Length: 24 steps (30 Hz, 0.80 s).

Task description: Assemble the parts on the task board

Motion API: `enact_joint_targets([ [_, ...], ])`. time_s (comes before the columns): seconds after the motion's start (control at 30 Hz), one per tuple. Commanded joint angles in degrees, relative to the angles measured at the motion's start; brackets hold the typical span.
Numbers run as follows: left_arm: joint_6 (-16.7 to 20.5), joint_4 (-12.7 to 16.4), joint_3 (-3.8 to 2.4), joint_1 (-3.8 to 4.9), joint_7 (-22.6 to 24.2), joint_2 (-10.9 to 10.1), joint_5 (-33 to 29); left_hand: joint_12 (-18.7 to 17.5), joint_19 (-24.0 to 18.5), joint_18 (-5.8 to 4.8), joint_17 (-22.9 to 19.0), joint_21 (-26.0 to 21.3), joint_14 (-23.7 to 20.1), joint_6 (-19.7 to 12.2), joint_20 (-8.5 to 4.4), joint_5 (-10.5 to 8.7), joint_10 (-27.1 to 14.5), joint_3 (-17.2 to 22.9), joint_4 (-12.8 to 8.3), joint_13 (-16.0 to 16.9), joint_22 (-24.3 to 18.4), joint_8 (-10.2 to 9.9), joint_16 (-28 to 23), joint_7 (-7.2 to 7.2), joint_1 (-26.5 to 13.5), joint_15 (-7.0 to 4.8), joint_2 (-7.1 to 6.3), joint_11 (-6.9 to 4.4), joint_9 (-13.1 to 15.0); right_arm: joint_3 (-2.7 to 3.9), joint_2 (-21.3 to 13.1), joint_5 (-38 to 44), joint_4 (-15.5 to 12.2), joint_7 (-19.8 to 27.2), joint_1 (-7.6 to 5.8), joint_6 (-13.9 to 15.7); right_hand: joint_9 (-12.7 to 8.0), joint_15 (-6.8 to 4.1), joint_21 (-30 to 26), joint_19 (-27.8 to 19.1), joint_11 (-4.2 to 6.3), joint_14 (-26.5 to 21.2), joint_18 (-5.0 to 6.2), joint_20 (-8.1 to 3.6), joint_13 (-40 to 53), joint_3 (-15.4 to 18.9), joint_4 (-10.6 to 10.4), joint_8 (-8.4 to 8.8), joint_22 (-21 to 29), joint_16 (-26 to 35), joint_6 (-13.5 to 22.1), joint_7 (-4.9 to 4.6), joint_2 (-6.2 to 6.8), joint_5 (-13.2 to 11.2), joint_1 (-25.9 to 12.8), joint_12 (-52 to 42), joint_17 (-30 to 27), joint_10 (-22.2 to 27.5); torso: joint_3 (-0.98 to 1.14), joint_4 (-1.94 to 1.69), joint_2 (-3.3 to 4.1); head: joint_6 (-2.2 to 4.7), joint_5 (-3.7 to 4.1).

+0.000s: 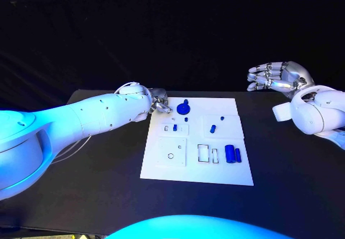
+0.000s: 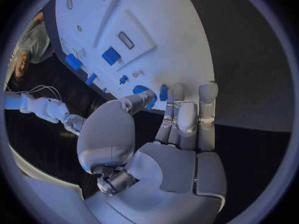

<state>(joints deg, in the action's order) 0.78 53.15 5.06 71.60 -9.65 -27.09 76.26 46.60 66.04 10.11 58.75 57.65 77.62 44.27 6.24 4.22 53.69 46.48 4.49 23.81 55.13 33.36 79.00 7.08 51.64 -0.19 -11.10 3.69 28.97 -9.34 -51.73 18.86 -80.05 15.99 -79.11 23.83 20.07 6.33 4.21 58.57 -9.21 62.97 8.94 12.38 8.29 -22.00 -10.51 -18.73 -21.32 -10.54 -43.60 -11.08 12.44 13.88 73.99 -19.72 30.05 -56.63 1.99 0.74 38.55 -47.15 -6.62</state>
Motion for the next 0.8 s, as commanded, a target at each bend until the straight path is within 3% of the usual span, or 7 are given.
enact_joint_targets([
  [0.03, 0.4, 0.0, -0.02, 0.02, 0.1, 0.2, 0.0, 0.7, 0.6, -1.72, 1.1, 0.5, 0.6, 0.7, -0.20, 0.62, 1.0, -1.1, -0.3, 0.9, 0.7, -0.7, 1.1, 0.18, 0.3, -0.07, -0.33, -0.36, -0.8, 0.01, 0.1, 0.0, 0.0, 0.1, 0.05, -0.2, -0.5, -0.26, -0.3, 0.8, 0.19, 0.5, 1.55, 0.00, -0.6, -1.1, -0.1, 0.67, 0.5, 1.1, -0.6, -1.84, -0.69, 0.8, 0.4, 0.7, -0.5, -1.1, -0.03, 0.03, -0.04, -0.23, 0.01],
  [0.8, 0.7, 0.0, -0.05, 0.04, 0.7, 0.4, -0.2, 0.7, 0.8, -1.72, 1.0, 0.4, 0.5, 1.0, -0.30, 0.38, 1.1, -1.0, -0.9, 1.0, 0.7, -0.7, 1.0, 0.04, 3.6, -0.18, 1.00, -0.48, -0.7, 0.00, 0.3, 0.0, 0.2, 0.0, 0.21, -0.3, -0.5, -0.25, -0.3, 0.8, 0.17, 0.6, 1.55, 0.00, -0.7, -1.1, -0.1, 0.71, 0.6, 1.1, -0.6, -1.86, -0.71, 0.8, 0.4, 0.7, -0.5, -1.1, 0.02, 0.03, 0.04, -0.35, 0.37],
])
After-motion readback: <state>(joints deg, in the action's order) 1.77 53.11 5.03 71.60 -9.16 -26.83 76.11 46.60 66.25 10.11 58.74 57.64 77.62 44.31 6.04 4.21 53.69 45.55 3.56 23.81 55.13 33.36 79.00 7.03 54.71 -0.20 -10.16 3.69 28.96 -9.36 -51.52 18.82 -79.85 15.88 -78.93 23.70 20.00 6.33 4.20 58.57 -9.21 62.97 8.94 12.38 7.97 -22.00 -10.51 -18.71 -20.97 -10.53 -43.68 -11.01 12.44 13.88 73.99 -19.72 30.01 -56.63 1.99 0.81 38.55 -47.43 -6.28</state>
